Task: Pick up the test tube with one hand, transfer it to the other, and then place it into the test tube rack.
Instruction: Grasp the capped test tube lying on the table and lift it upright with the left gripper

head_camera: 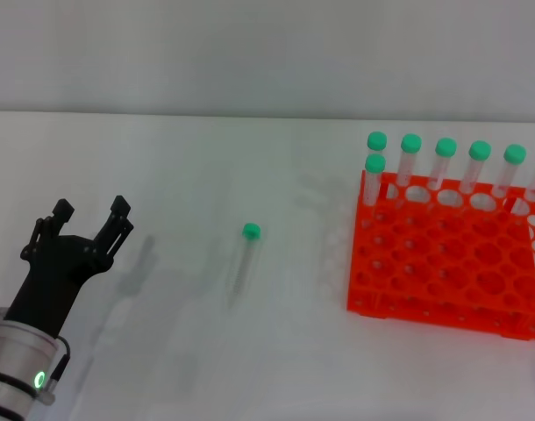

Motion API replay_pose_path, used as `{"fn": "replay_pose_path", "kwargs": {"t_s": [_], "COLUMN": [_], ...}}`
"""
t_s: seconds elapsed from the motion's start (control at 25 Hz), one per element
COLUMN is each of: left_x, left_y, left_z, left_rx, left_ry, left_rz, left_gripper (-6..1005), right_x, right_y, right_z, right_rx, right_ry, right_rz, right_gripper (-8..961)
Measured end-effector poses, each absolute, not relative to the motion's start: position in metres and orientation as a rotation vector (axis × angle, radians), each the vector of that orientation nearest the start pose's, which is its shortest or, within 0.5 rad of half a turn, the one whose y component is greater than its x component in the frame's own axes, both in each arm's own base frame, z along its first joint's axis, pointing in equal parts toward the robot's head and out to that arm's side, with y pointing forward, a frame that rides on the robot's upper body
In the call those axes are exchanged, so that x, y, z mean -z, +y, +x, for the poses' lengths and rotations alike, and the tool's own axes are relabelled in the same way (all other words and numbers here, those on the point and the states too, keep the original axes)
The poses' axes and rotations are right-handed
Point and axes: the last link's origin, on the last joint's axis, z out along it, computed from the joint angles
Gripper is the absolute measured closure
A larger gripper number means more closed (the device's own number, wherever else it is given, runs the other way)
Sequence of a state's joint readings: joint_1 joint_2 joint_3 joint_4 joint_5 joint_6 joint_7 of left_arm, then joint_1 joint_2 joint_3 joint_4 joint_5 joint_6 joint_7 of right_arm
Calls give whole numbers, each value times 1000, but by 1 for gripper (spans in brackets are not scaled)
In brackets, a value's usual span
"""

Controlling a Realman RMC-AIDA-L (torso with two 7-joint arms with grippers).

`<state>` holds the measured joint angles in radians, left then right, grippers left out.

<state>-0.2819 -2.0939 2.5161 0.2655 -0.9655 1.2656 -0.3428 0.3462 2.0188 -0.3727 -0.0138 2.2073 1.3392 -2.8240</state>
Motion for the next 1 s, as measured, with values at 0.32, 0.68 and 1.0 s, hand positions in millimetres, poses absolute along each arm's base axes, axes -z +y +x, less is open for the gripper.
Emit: {"fn": "replay_pose_path", "kwargs": {"t_s": [0.32,0.68,1.0], "left_x": [26,-34,-75], "left_y": [314,379,410], "left_z": [-319,-301,-260], "left_rx": [1072,1156,893], "left_ry": [-901,-1239,-1385], "left_rz": [-1591,-1969,-2286], "left_gripper": [108,111,116], "right_x": [-61,-60,-62], "right_y": [288,293,294], "right_z": [391,387,387], "right_rx": [-684,-693,-693], "right_ry": [557,545,537], "right_rz": [-1362,-1376,-1373], "right_gripper": [80,81,82]}}
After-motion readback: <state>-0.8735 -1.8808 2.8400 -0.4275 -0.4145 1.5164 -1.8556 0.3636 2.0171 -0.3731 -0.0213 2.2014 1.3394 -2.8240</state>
